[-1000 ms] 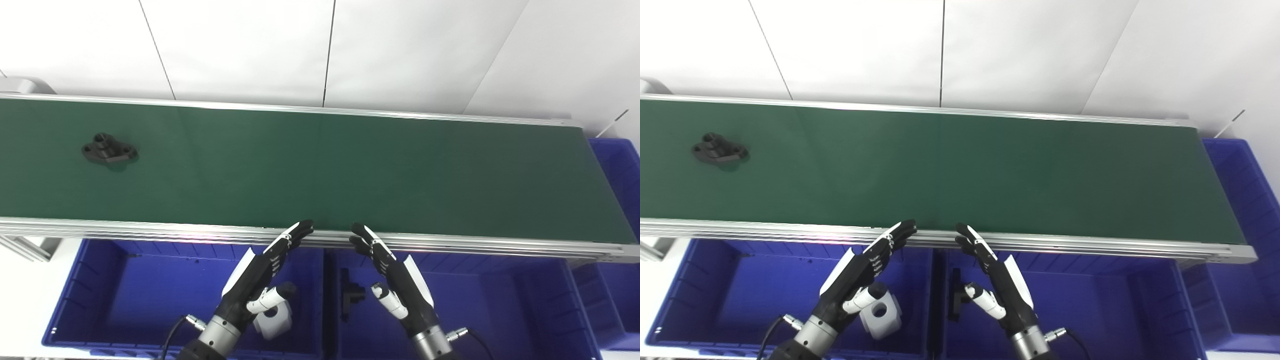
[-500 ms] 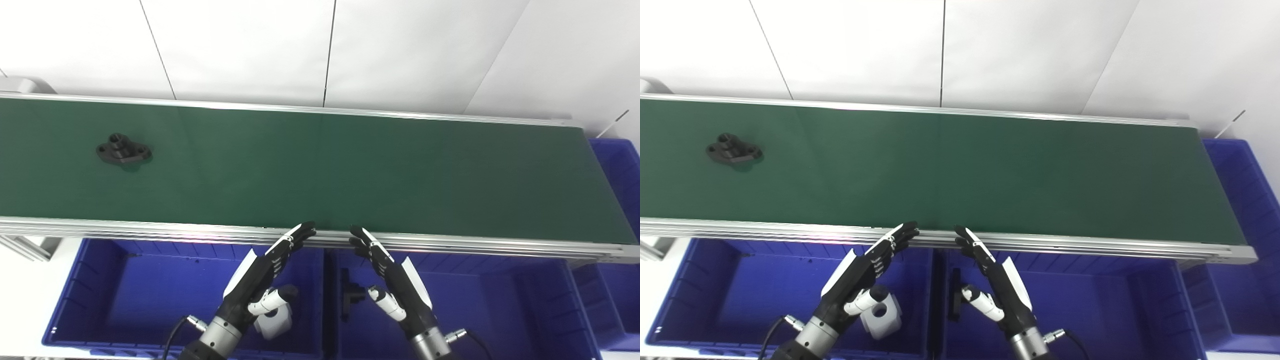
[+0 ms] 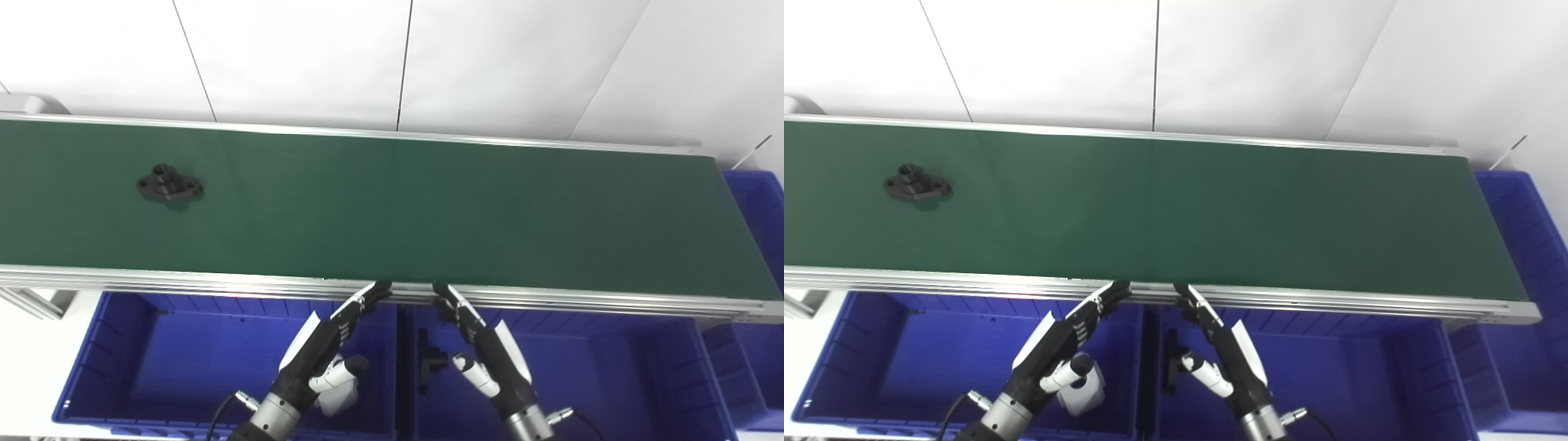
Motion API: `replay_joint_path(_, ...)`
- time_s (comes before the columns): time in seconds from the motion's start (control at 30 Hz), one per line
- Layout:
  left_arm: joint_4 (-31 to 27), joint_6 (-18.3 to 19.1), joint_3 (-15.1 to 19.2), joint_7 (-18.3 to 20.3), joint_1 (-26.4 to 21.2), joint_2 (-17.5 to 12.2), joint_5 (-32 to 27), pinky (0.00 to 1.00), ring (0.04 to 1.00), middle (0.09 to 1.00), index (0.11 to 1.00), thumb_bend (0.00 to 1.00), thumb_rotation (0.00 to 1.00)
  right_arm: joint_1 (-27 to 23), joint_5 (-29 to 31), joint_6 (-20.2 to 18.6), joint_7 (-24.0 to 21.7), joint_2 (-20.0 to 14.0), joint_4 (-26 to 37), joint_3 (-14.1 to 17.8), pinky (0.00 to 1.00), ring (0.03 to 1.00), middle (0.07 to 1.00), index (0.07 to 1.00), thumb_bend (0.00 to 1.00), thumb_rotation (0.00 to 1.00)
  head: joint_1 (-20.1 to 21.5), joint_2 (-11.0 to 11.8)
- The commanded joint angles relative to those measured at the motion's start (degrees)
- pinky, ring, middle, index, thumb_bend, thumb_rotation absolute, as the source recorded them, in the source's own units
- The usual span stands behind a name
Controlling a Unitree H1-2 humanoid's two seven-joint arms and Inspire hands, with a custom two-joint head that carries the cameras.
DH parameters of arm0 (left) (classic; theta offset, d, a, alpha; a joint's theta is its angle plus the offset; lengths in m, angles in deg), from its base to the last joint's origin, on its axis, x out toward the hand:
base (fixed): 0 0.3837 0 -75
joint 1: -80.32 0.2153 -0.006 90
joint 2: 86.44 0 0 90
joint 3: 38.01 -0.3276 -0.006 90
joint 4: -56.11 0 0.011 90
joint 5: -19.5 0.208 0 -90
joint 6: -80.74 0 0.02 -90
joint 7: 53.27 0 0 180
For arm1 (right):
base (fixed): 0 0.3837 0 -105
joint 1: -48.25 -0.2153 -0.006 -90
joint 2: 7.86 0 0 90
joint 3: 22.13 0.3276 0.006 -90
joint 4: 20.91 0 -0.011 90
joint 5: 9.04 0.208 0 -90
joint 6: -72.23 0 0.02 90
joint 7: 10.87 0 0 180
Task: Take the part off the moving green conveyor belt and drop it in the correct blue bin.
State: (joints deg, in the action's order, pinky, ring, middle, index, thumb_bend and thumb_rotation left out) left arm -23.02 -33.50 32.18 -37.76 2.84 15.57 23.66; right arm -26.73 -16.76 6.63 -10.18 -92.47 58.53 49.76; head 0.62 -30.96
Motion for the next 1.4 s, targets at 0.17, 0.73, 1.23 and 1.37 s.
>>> replay_joint_path(0.17, 3.1, -2.7, -0.1, -1.0, -2.5, 0.4, -0.1, 0.90, 0.925, 0.896, 0.880, 0.84, 0.83, -2.5, 1.7, 2.5, 1.5, -0.8, -2.8, -1.6, 0.83, 0.890, 0.931, 0.913, 0.94, 0.94, -0.8, 2.0)
replay_joint_path(0.73, 7.2, -2.7, -2.5, -4.1, -4.7, 0.6, 1.8, 0.86, 0.908, 0.879, 0.872, 0.88, 0.81, -4.2, 1.8, 2.5, 6.6, -3.6, -5.8, -4.7, 0.80, 0.877, 0.923, 0.900, 0.94, 0.95, -4.4, 7.5)
replay_joint_path(1.23, 5.7, -2.7, -4.6, -6.7, -4.6, 0.5, 2.4, 0.84, 0.889, 0.870, 0.872, 0.87, 0.79, -4.3, -2.9, 2.5, 16.4, -7.8, -1.2, -9.9, 0.77, 0.872, 0.930, 0.910, 0.91, 0.95, -4.6, 5.8)
replay_joint_path(1.37, 4.5, -2.7, -4.7, -6.6, -4.0, 0.2, 2.4, 0.85, 0.894, 0.876, 0.879, 0.86, 0.79, -6.4, -14.3, 2.5, 30.6, -13.1, 4.0, -17.1, 0.77, 0.888, 0.956, 0.926, 0.82, 0.94, -4.6, 5.9)
